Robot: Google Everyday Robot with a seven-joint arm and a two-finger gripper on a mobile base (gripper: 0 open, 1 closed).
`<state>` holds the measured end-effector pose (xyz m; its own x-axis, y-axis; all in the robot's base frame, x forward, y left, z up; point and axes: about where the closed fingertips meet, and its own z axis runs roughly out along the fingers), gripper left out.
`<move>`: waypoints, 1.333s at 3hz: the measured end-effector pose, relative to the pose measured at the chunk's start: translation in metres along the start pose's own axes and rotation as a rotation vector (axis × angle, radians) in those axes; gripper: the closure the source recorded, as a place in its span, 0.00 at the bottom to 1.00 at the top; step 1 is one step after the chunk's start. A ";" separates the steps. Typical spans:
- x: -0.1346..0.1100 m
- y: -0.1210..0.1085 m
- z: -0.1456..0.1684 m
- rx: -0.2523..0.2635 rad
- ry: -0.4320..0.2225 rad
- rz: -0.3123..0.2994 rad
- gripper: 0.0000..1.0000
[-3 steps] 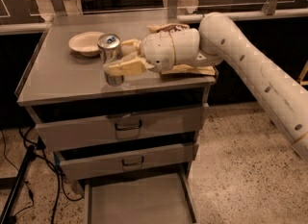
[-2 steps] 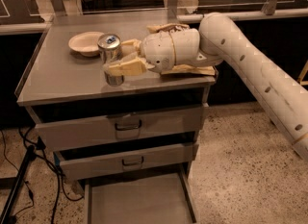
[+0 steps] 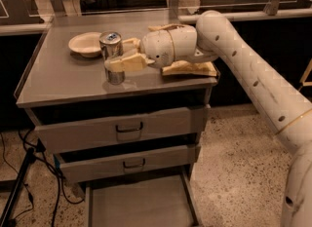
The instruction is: Pick redbull can from bottom drawer and place on counter
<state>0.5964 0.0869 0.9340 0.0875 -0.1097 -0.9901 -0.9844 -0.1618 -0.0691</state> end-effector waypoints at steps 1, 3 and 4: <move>0.005 -0.011 0.001 -0.015 0.006 0.027 1.00; 0.029 -0.025 0.004 -0.028 0.024 0.087 1.00; 0.053 -0.037 0.008 -0.049 0.057 0.133 1.00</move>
Offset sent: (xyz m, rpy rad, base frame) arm 0.0289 -0.0014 -0.0259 -0.0387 0.0930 0.0093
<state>0.6361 0.0947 0.8833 -0.0333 -0.1883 -0.9815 -0.9793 -0.1900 0.0697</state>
